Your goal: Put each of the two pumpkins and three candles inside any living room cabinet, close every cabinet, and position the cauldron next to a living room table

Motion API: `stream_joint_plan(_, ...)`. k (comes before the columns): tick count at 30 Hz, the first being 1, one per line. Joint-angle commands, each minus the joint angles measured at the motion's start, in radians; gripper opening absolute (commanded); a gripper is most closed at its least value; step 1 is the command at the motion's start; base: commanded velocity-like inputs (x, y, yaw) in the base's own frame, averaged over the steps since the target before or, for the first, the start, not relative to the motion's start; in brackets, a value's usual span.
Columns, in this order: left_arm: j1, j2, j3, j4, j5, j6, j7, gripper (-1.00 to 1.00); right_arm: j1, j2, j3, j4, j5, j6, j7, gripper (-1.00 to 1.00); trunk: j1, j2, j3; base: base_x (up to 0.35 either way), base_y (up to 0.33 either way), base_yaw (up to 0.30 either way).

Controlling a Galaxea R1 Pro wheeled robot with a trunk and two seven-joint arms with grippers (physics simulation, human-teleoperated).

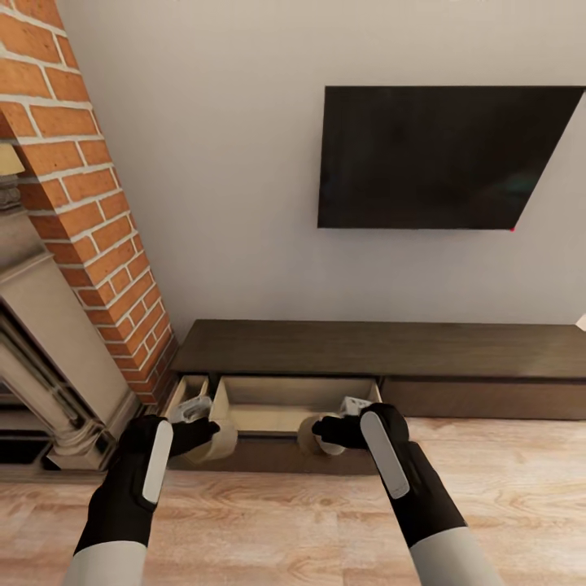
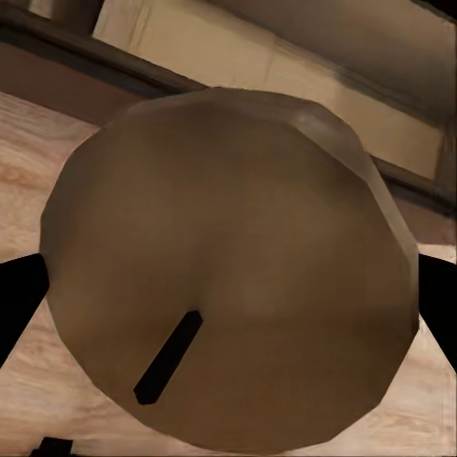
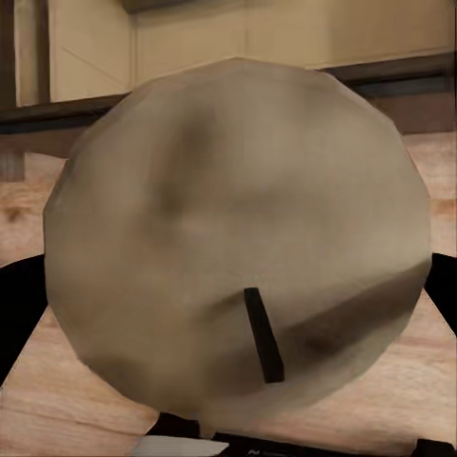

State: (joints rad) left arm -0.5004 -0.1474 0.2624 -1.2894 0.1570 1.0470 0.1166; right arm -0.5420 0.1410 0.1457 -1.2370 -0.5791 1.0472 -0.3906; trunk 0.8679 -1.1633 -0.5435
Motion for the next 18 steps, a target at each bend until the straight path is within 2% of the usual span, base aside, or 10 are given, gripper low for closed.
stream_joint_plan(1,0.000,0.001,0.000,-0.002,0.012,0.000,0.000,-1.00,0.002,-0.002,-0.001,-0.009,-0.009,0.000,0.001,-1.00,-0.004,0.007,0.003,0.000,0.000,0.000)
stream_joint_plan(3,-0.001,0.005,0.000,-0.006,0.083,0.000,-0.001,-1.00,0.007,-0.006,-0.002,-0.047,-0.039,0.000,0.002,-1.00,-0.012,0.021,0.009,0.000,0.000,0.000)
stream_joint_plan(6,0.000,0.014,-0.001,-0.008,0.189,0.000,-0.001,-1.00,0.011,-0.022,-0.003,-0.080,-0.119,0.000,0.002,-1.00,-0.023,0.042,0.019,0.000,0.000,0.000)
stream_joint_plan(10,0.000,0.038,0.004,-0.009,0.246,0.000,-0.002,-1.00,0.012,-0.050,-0.002,-0.090,-0.188,0.000,0.002,-1.00,-0.038,0.070,0.031,0.000,0.000,0.000)
stream_joint_plan(12,0.000,0.050,0.006,-0.009,0.292,0.000,-0.004,-1.00,0.013,-0.055,-0.003,-0.092,-0.202,0.000,0.003,-1.00,-0.046,0.084,0.038,0.000,0.000,0.000)
stream_joint_plan(13,0.000,0.055,0.006,-0.006,0.326,0.000,-0.004,-1.00,0.013,-0.056,-0.003,-0.092,-0.205,0.000,0.003,-1.00,-0.050,0.091,0.041,0.000,0.000,0.000)
stream_joint_plan(15,0.000,0.070,0.006,-0.002,0.408,0.000,-0.004,-1.00,0.012,-0.057,-0.003,-0.093,-0.209,0.000,0.005,-1.00,-0.058,0.105,0.047,0.000,0.000,0.000)
stream_joint_plan(18,0.001,0.111,0.000,0.006,0.530,0.000,-0.005,-1.00,0.013,-0.058,-0.003,-0.093,-0.211,-0.003,0.010,-1.00,-0.069,0.126,0.056,0.000,0.000,0.000)
